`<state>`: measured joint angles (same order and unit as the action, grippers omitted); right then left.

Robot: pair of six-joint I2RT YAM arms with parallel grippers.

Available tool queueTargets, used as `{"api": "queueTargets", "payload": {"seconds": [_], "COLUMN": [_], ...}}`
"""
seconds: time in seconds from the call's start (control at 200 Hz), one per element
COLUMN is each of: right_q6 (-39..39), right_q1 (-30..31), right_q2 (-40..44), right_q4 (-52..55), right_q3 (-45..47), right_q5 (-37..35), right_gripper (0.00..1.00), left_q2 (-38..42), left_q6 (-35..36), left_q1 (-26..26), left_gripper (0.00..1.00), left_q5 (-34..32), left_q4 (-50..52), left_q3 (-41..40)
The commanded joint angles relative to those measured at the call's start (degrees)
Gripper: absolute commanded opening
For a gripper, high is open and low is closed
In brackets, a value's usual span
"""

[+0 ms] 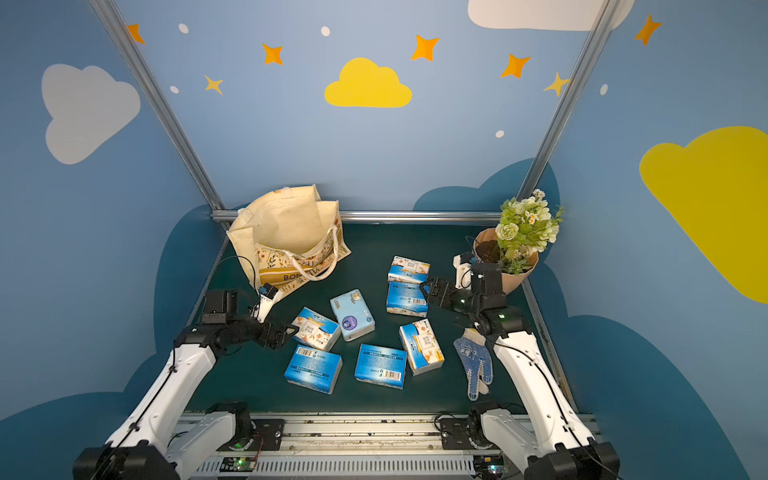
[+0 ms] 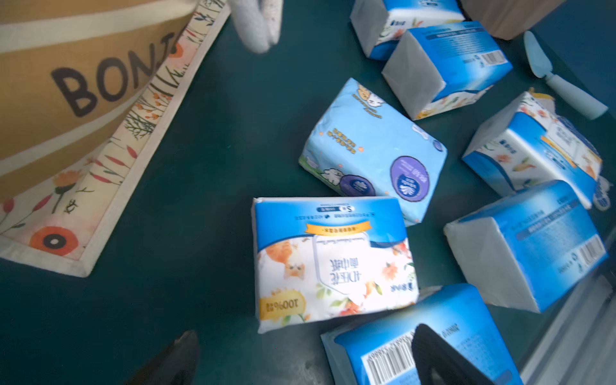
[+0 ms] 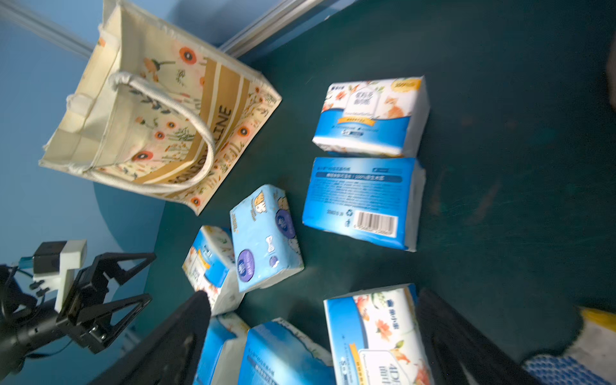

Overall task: Put tissues into the canvas bag
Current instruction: Pick up the pack of facial tissues from the center of the board.

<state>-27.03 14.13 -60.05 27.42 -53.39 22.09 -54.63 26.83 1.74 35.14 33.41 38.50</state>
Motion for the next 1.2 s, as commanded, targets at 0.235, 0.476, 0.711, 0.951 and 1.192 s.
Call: {"api": "queueTargets", "payload": {"seconds": [0.235,0.476,0.711,0.951,1.192], "right_q6": [9.7,6.3,-8.2,-14.6,-5.2], "right_q1": [10.6,16.5,21.5,23.0,21.4], "right_q2": [-16.6,-14.9,-3.2,6.3,-2.6], "right_q4": [13.5,25.6,32.9,37.0,31.6], "right_q3": [-14.4,-16.6,-8.2,-2.1,-3.9], "right_q5": [12.2,0.9,-4.3,-15.1,-26.8], "right_gripper": [0.97,0.97,0.97,0.97,0.97], "left_q2": [2.5,-1.2,-8.5,-14.0,-14.7], "left_q6": [-5.6,-10.2,-13.5,-14.7,-15.6], "left_q1": [-3.5,-10.2,-19.0,-24.7,-25.1], "left_gripper": [1.00,1.00,1.00,1.00,1.00], "left_q5": [1.5,0.1,-2.3,-3.6,-3.9], "left_q4": [10.7,13.9,13.3,7.9,7.5], "left_q3": [8.0,18.3,25.1,25.5,24.8]}}
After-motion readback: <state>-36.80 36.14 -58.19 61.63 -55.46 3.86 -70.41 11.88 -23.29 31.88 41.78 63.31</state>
